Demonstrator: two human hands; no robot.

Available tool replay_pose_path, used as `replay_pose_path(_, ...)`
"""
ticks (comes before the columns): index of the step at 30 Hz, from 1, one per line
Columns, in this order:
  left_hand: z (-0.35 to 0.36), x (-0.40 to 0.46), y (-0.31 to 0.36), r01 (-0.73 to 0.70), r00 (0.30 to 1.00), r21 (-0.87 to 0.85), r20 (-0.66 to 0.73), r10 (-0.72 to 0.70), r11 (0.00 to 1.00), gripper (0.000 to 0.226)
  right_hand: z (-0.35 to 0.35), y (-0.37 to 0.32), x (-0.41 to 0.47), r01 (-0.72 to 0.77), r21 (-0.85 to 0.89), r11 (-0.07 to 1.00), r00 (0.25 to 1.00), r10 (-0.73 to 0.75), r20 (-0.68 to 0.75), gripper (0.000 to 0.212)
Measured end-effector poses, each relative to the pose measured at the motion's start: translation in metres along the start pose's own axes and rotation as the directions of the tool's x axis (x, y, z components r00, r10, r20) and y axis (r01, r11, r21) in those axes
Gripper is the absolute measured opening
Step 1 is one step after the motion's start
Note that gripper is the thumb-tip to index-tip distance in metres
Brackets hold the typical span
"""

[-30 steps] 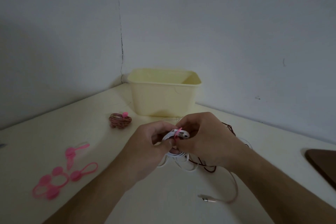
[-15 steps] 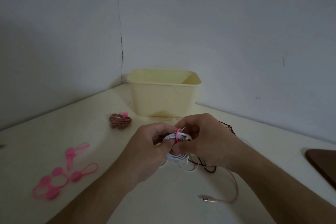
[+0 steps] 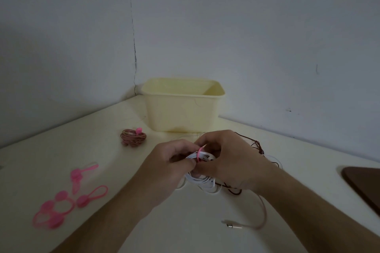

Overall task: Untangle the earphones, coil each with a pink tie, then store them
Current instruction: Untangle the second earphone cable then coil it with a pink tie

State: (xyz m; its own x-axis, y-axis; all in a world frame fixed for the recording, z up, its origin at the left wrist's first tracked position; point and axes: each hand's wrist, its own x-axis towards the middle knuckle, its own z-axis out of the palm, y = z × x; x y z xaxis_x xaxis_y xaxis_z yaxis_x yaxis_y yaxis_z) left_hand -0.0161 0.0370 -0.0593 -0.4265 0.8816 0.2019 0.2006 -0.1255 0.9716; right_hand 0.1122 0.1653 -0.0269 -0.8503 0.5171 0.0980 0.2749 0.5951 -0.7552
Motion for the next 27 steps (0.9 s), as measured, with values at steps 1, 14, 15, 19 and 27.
replay_pose_path(1,0.000,0.000,0.000,0.002,1.000,-0.012,0.003,-0.002,1.000,0.026,0.001,0.000,0.000,0.004,-0.002,1.000,1.000,-0.004,-0.002,0.024)
replay_pose_path(14,-0.004,0.000,0.001,0.075,0.997,-0.067,0.030,-0.074,0.995,0.031,0.006,-0.001,-0.001,0.036,-0.013,0.999,0.999,-0.036,-0.014,0.020)
replay_pose_path(15,-0.005,0.001,0.002,0.078,0.997,-0.061,0.032,-0.077,0.995,0.031,0.005,-0.001,-0.001,0.034,-0.011,0.999,0.999,-0.034,-0.014,0.023)
replay_pose_path(19,-0.009,0.002,0.002,0.108,0.991,-0.138,0.098,-0.095,0.985,0.033,0.002,-0.004,-0.002,0.009,-0.002,1.000,1.000,-0.009,0.011,0.034)
replay_pose_path(27,-0.010,0.002,0.005,0.120,0.987,-0.195,0.129,-0.095,0.973,0.038,-0.001,-0.009,-0.005,-0.014,0.047,0.999,0.999,0.013,0.031,0.035)
